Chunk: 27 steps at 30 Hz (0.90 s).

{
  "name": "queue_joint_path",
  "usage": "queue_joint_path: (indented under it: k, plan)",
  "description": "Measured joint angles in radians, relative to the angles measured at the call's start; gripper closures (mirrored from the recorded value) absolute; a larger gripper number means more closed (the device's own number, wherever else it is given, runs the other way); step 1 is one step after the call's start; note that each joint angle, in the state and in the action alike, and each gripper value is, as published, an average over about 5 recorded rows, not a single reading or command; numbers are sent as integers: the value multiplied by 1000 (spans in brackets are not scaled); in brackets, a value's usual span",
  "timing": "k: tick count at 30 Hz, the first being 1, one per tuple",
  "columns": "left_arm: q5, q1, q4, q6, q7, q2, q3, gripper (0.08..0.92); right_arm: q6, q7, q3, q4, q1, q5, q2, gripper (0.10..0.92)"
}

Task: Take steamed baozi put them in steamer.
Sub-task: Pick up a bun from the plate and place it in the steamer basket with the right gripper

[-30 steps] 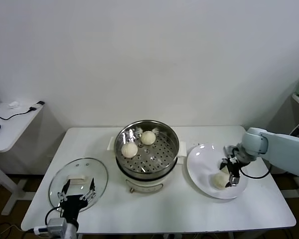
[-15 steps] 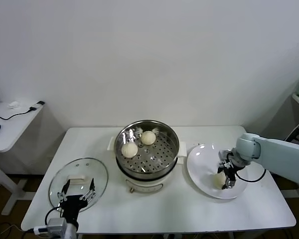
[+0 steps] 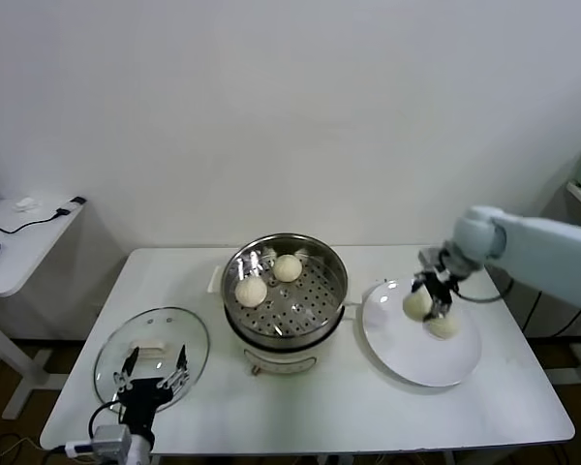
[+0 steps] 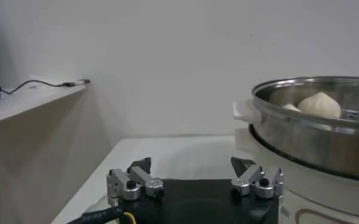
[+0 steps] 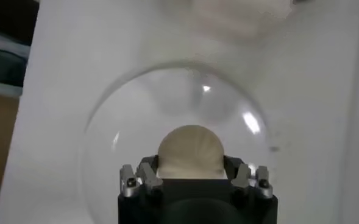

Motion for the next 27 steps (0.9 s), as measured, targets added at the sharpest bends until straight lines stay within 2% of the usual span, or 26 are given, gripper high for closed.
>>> queue_joint_path:
  k: [8, 16, 27]
  plan:
    - [2, 9, -20, 2, 0, -2, -3, 177, 154, -50, 11, 91, 167, 3, 168, 330]
    - [0, 11, -24, 2, -1, 0, -12, 177, 274, -31, -6, 190, 185, -90, 313, 330]
    - [-7, 9, -19, -1, -5, 2, -20, 177, 355, 30, -38, 183, 93, -216, 454, 330]
